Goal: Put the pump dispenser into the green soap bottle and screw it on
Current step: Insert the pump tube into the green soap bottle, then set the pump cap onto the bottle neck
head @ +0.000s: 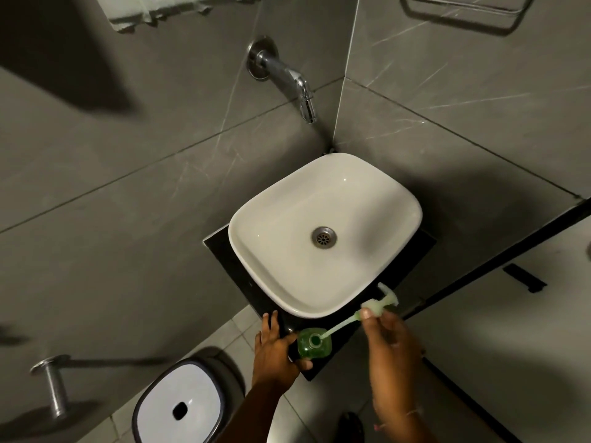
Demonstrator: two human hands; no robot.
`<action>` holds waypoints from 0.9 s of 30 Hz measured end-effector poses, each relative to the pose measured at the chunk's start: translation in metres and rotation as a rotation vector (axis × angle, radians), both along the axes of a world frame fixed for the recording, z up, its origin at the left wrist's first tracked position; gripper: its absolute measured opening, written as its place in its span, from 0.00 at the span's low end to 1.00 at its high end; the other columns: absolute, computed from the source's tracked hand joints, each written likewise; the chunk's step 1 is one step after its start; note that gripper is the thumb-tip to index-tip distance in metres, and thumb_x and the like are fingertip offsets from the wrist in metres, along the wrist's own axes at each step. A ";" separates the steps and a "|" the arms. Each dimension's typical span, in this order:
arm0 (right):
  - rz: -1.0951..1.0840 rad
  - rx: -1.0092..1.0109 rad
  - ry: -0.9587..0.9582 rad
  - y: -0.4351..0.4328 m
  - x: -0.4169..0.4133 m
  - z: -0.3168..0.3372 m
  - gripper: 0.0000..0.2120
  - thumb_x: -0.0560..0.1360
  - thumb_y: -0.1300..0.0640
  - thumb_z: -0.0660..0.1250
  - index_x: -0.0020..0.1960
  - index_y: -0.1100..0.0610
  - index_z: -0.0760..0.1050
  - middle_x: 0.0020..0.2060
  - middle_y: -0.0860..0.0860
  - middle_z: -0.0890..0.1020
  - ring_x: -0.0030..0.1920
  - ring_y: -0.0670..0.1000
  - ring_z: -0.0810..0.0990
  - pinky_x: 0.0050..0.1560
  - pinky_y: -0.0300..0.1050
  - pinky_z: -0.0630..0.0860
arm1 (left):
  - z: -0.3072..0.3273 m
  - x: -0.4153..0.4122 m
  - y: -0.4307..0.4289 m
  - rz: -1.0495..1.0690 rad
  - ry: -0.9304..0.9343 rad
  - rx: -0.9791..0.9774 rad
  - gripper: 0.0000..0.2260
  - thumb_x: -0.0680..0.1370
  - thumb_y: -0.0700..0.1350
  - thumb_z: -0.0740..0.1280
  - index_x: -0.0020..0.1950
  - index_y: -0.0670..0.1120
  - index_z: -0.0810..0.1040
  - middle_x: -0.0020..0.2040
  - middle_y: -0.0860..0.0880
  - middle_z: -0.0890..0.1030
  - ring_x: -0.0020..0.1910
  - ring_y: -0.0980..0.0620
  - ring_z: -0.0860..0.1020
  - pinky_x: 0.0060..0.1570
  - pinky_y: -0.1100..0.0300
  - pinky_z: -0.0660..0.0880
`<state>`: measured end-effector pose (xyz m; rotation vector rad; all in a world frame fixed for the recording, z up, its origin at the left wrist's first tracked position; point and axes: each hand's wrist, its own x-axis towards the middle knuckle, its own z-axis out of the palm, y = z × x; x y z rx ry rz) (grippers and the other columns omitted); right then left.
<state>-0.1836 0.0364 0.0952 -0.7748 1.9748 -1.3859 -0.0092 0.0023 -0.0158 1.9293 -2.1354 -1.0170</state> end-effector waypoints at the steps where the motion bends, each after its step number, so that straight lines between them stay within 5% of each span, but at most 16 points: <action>1: 0.014 -0.046 0.009 0.000 0.008 0.000 0.06 0.69 0.46 0.74 0.44 0.45 0.79 0.42 0.41 0.82 0.45 0.38 0.79 0.45 0.35 0.73 | 0.000 0.000 0.000 -0.002 -0.006 -0.002 0.28 0.64 0.59 0.74 0.63 0.60 0.74 0.79 0.44 0.45 0.77 0.44 0.38 0.76 0.43 0.48; 5: 0.106 -0.073 0.260 0.004 0.026 -0.020 0.10 0.66 0.54 0.78 0.41 0.44 0.78 0.38 0.38 0.80 0.47 0.38 0.73 0.45 0.24 0.66 | 0.000 0.000 0.000 -0.009 -0.031 -0.005 0.29 0.64 0.59 0.74 0.64 0.62 0.73 0.79 0.44 0.44 0.77 0.44 0.38 0.75 0.43 0.47; 12: 0.318 0.023 0.463 0.016 0.044 -0.060 0.16 0.66 0.37 0.67 0.49 0.44 0.82 0.44 0.42 0.79 0.48 0.47 0.72 0.47 0.47 0.69 | -0.002 0.001 0.001 -0.010 -0.045 -0.034 0.24 0.65 0.59 0.72 0.60 0.57 0.77 0.79 0.44 0.46 0.77 0.44 0.39 0.75 0.44 0.50; 19: 0.355 0.116 0.499 0.016 0.039 -0.073 0.18 0.64 0.43 0.74 0.54 0.42 0.79 0.45 0.44 0.78 0.49 0.51 0.73 0.49 0.52 0.71 | -0.005 0.001 0.002 -0.014 -0.057 -0.050 0.24 0.65 0.60 0.73 0.60 0.57 0.77 0.79 0.46 0.46 0.77 0.45 0.38 0.76 0.44 0.49; 22: 0.437 0.099 0.535 0.012 0.038 -0.070 0.27 0.63 0.36 0.70 0.62 0.36 0.73 0.48 0.36 0.72 0.52 0.43 0.67 0.51 0.42 0.66 | -0.006 0.001 0.002 -0.023 -0.062 -0.080 0.20 0.67 0.56 0.71 0.59 0.55 0.77 0.79 0.45 0.47 0.77 0.44 0.39 0.76 0.43 0.50; 27: 0.428 0.066 0.546 0.003 0.039 -0.067 0.15 0.65 0.42 0.70 0.52 0.39 0.79 0.41 0.37 0.74 0.47 0.44 0.69 0.48 0.50 0.72 | -0.008 0.002 0.002 -0.024 -0.055 -0.067 0.23 0.66 0.60 0.72 0.59 0.56 0.77 0.79 0.46 0.46 0.77 0.44 0.38 0.76 0.44 0.50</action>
